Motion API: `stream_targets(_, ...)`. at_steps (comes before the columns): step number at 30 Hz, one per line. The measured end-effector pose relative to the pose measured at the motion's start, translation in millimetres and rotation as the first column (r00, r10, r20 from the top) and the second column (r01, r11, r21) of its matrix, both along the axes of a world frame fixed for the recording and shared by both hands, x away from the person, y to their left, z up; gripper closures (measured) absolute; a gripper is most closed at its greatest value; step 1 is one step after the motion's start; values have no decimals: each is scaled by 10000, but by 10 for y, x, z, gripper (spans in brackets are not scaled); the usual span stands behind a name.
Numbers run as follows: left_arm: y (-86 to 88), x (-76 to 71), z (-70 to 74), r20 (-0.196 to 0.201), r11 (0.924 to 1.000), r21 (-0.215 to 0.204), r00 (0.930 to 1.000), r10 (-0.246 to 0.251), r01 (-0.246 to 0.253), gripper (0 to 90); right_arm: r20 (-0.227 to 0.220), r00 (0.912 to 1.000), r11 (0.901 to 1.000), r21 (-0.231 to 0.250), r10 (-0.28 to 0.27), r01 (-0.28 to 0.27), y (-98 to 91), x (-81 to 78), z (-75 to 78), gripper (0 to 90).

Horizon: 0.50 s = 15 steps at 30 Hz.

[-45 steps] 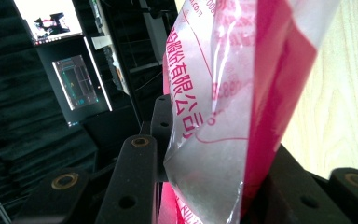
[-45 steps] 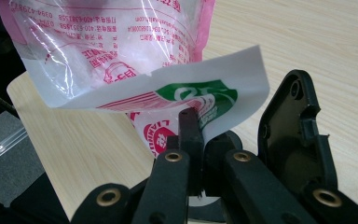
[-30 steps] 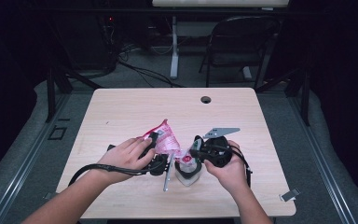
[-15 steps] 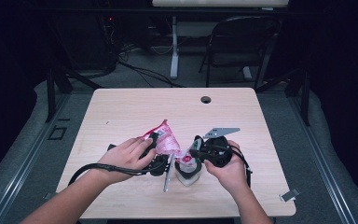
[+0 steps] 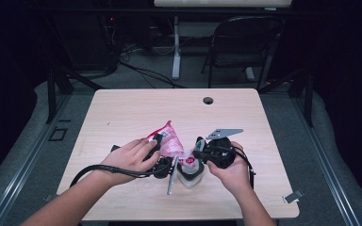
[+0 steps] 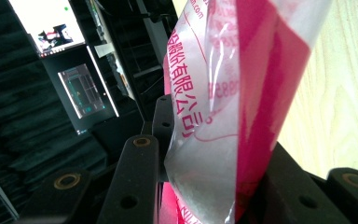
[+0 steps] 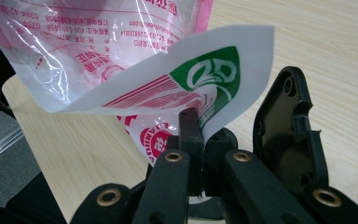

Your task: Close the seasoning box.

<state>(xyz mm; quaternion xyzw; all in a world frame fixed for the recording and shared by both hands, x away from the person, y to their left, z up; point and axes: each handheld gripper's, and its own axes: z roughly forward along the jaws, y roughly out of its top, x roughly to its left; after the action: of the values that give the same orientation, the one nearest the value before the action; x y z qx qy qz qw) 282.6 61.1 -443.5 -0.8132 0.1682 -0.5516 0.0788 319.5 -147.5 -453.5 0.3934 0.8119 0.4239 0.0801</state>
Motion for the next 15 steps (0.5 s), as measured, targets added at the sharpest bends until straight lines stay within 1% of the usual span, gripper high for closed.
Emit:
stream_targets(3,-12,-7,0,66,10000,40,10000,-49,49,738,17,10000,10000,-29,-15,15,4,1,-6,900)
stream_targets(4,-17,-10,1,89,9999,108,9999,-62,61,738,-29,10000,9999,-115,7,-7,3,1,-5,900)
stream_targets(6,-26,-16,-7,142,9998,150,9998,-120,118,739,-42,10000,10000,-74,-37,37,14,3,-17,900)
stream_targets(8,-29,-17,-6,128,9997,198,9998,-123,121,739,-32,10000,10000,-57,-53,53,19,4,-23,900)
stream_targets(10,-31,-22,-9,154,9996,236,9997,-174,170,739,27,10000,9999,-153,-31,31,25,9,-30,900)
stream_targets(15,-36,-24,-4,165,9994,292,9997,-184,179,745,-5,10000,9999,-131,-37,37,26,10,-33,900)
